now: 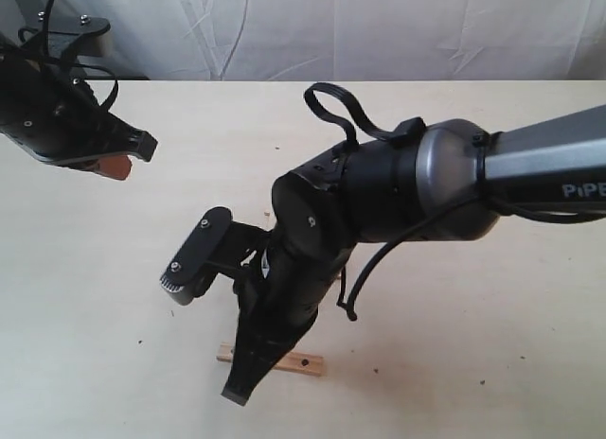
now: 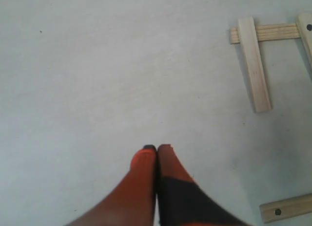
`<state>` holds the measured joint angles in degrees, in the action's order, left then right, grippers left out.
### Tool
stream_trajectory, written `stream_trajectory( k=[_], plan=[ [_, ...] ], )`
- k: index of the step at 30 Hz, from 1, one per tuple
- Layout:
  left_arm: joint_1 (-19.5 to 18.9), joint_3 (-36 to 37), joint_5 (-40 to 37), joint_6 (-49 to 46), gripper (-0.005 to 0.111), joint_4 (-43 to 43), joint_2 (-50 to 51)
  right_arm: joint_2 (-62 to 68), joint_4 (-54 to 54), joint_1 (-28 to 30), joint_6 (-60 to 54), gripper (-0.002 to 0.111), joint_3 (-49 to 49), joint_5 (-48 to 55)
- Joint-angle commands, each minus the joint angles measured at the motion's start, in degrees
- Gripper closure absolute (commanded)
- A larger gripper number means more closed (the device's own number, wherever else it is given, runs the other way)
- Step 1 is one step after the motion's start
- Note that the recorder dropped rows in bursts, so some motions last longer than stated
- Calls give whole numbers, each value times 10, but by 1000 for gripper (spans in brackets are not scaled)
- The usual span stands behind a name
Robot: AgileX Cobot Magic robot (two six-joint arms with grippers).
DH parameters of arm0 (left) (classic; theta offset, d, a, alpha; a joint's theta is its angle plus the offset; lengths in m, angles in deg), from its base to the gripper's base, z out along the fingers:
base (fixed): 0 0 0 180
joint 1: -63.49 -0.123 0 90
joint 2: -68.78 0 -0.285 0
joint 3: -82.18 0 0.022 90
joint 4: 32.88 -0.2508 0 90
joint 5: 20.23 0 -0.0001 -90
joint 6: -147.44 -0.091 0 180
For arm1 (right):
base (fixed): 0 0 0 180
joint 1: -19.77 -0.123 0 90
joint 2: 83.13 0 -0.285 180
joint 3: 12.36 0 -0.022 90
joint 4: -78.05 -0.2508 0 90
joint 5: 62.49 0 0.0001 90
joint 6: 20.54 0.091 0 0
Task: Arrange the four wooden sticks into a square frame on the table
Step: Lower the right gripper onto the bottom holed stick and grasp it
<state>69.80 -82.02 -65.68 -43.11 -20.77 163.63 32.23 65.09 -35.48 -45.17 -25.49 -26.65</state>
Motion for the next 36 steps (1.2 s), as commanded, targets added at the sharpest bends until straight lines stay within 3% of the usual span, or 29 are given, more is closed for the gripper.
stream_trajectory(
  k=[1,6,13,19,36],
  plan=[
    [1,3,10,-2,107,10,-4,3,6,-2,-4,108,4,-4],
    [1,3,19,-2,107,15,-4,5,9,-2,-4,106,4,-4],
    [1,3,25,-2,107,25,-4,13,-6,-2,-4,57,4,-19],
    [1,3,28,-3,107,27,-4,16,6,-2,-4,62,4,-31],
    [1,3,31,-3,107,33,-4,61,33,-2,-4,62,4,-32]
  ],
)
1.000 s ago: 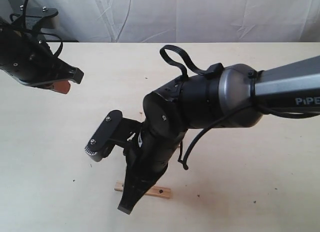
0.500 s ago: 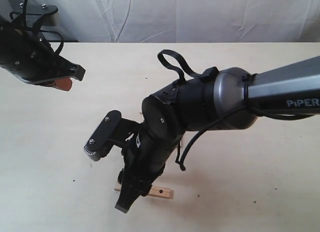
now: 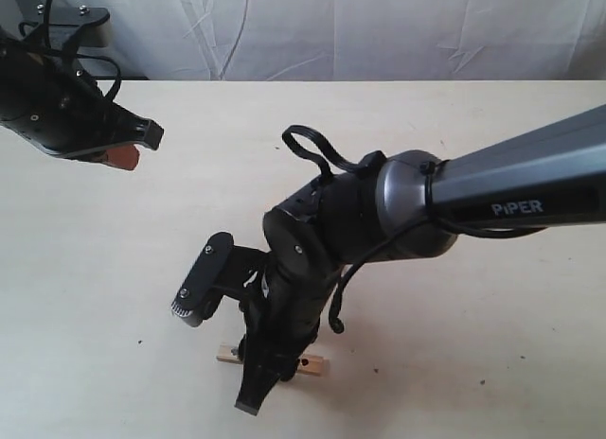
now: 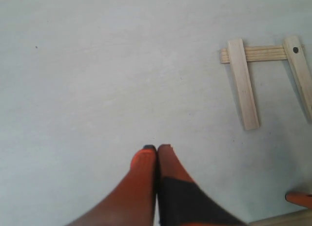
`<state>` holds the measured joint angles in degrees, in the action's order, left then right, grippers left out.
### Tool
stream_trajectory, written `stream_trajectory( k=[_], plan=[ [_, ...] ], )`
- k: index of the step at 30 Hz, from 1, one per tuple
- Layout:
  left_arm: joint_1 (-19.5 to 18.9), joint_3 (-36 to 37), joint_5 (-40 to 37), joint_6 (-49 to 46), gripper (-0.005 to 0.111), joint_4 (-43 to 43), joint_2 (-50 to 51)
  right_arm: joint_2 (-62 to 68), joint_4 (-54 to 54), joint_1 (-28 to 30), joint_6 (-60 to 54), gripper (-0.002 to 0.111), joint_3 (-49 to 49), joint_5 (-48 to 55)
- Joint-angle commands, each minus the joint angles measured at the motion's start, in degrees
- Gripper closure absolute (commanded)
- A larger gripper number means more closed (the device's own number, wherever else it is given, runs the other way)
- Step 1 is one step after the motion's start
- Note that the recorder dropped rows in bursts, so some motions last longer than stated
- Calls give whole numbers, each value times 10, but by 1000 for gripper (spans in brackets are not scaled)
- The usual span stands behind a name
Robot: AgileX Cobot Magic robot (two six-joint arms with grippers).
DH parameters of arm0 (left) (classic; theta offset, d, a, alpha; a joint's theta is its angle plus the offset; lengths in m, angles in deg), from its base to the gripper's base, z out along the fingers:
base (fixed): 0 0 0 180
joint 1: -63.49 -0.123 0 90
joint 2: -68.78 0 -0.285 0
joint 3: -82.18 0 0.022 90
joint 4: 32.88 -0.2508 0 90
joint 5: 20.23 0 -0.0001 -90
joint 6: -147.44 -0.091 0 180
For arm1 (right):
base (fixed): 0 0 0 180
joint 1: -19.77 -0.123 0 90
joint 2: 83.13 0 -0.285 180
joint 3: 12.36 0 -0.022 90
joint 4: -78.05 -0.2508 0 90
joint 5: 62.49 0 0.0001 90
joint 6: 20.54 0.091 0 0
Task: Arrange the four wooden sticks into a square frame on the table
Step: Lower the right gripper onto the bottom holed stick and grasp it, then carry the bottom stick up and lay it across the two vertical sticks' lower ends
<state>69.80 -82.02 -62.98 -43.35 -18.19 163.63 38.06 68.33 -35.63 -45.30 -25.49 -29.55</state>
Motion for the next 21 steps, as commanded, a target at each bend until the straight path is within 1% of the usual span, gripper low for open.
stream_trajectory(
  k=[1,2,5,7,13,16,18,21],
  plan=[
    [1,3,5,0,107,9,-4,3,0,-1,-3,62,4,-2],
    [1,3,5,0,107,10,-4,3,0,-1,-3,65,4,2],
    [1,3,8,-2,107,14,-4,3,0,-1,-3,93,4,31],
    [1,3,8,-2,107,15,-4,3,4,-1,-3,109,4,41],
    [1,3,12,-4,107,24,-4,-31,48,0,-5,108,16,44],
    [1,3,15,-4,107,24,-4,-57,113,0,-5,109,41,67],
    [1,3,15,-4,107,24,-4,-65,156,8,-5,109,62,81],
    [1,3,16,-4,107,25,-4,-62,156,37,-22,109,90,87]
  ],
)
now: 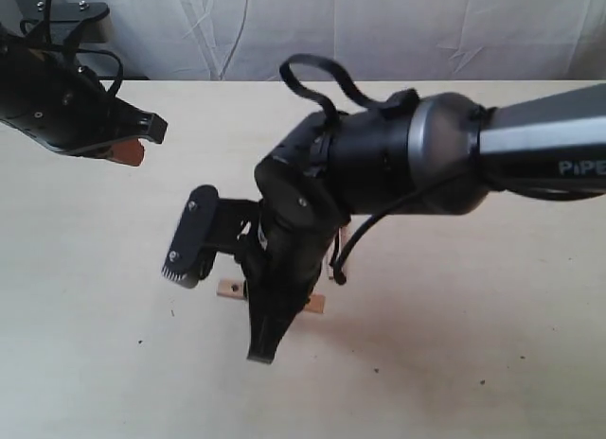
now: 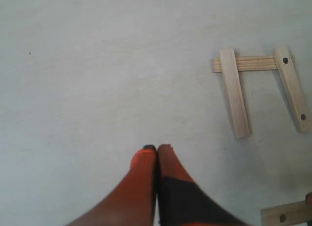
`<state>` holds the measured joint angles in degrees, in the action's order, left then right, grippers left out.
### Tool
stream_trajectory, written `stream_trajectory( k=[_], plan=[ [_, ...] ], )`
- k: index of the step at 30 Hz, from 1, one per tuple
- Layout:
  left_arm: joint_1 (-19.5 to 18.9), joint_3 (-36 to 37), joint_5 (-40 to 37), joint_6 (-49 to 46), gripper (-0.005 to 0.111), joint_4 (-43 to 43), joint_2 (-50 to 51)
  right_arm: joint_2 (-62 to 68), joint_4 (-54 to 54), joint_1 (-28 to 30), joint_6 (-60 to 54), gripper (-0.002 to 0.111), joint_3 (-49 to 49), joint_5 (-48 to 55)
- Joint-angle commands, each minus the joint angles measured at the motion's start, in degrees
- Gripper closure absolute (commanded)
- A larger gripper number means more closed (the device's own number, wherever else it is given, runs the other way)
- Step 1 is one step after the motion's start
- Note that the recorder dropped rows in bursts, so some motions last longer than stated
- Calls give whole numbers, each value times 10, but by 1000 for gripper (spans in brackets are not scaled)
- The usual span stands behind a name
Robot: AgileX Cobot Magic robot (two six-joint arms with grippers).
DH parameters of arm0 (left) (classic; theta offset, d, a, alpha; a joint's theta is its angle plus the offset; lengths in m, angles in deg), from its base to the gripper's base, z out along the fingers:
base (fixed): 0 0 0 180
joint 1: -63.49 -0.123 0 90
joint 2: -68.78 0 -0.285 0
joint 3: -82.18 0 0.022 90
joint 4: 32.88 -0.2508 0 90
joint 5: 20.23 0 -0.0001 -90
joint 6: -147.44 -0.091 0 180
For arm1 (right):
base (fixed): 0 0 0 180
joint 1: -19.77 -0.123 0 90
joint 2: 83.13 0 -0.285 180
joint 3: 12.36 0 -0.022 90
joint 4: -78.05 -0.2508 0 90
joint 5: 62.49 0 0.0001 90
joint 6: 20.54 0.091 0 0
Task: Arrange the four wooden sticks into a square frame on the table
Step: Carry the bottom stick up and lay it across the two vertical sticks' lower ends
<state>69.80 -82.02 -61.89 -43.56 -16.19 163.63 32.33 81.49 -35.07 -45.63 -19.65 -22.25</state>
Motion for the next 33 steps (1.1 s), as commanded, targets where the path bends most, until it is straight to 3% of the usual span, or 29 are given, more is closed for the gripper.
stream_trajectory(
  k=[1,11,33],
  plan=[
    [1,3,5,-2,107,5,-4,-2,21,41,-36,109,37,13],
    [1,3,7,-2,107,9,-4,49,21,108,-79,109,47,-35],
    [1,3,11,-2,107,17,-4,107,-10,108,-79,109,47,-77]
  ],
)
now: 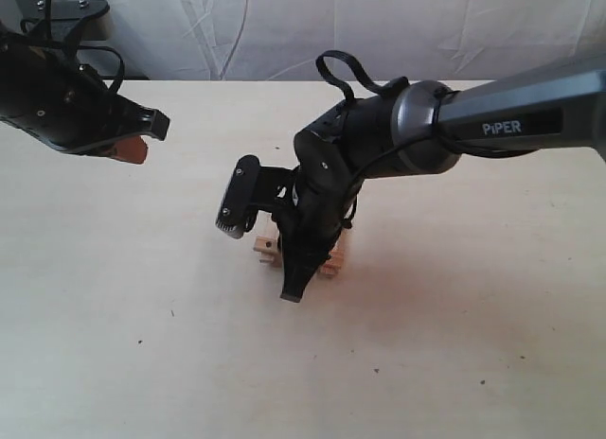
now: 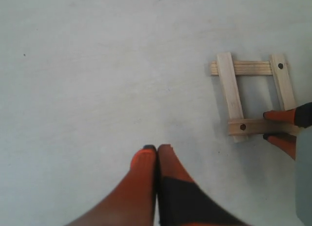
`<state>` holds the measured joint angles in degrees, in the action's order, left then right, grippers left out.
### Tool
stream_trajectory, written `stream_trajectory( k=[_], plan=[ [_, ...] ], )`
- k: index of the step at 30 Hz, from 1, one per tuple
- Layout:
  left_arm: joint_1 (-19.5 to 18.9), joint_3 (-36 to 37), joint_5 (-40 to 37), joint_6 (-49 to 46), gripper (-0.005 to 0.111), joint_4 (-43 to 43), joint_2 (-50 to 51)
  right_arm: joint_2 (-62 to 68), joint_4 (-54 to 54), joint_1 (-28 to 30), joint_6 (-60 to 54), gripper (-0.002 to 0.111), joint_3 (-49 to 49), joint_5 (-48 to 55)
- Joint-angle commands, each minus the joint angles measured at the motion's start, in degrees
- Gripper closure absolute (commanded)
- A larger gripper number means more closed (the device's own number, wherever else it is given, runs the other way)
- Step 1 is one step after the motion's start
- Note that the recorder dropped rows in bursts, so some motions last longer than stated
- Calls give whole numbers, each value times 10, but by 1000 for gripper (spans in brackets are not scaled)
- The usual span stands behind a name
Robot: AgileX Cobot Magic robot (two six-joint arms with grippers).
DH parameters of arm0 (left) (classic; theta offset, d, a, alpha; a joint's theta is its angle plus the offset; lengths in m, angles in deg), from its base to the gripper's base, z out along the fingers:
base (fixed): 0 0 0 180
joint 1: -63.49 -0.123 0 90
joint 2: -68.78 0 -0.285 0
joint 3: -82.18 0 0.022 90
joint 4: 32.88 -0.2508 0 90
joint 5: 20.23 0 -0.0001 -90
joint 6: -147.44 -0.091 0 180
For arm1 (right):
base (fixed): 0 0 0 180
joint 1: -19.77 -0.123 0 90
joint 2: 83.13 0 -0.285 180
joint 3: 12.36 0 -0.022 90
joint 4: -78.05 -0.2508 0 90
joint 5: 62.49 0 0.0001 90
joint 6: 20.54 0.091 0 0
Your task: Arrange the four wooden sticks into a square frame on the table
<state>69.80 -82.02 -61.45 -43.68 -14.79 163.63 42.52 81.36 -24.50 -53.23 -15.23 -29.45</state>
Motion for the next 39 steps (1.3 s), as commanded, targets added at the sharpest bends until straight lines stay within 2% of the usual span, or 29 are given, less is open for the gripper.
stream_trajectory(
  k=[1,11,14,15,18,20,23,25,30,31,35,39],
  plan=[
    [1,3,7,0,107,3,-4,5,-9,3,-4,109,3,-5],
    [1,3,7,0,107,3,-4,6,-9,3,-3,107,3,-5],
    [1,3,7,0,107,3,-4,5,-9,3,-3,88,3,-5],
    [1,3,7,0,107,3,-4,2,-9,3,-3,74,3,-5],
    [1,3,7,-2,107,3,-4,-10,-9,3,4,52,3,-7],
    [1,3,10,-6,107,3,-4,-24,-12,3,36,49,3,-5],
    [1,3,10,-6,107,3,-4,-52,-10,3,109,53,3,12],
    [1,3,10,-8,107,3,-4,-73,-10,3,150,62,3,32],
    [1,4,10,-24,107,-5,-4,-120,-9,3,260,103,-9,75],
    [1,4,10,-29,107,-8,-4,-127,-9,3,272,109,-13,75],
    [2,12,1,-29,107,-6,-4,-160,-6,7,302,108,-46,76],
    [18,39,20,-29,107,-7,-9,-200,-33,57,333,108,-91,75]
  ],
)
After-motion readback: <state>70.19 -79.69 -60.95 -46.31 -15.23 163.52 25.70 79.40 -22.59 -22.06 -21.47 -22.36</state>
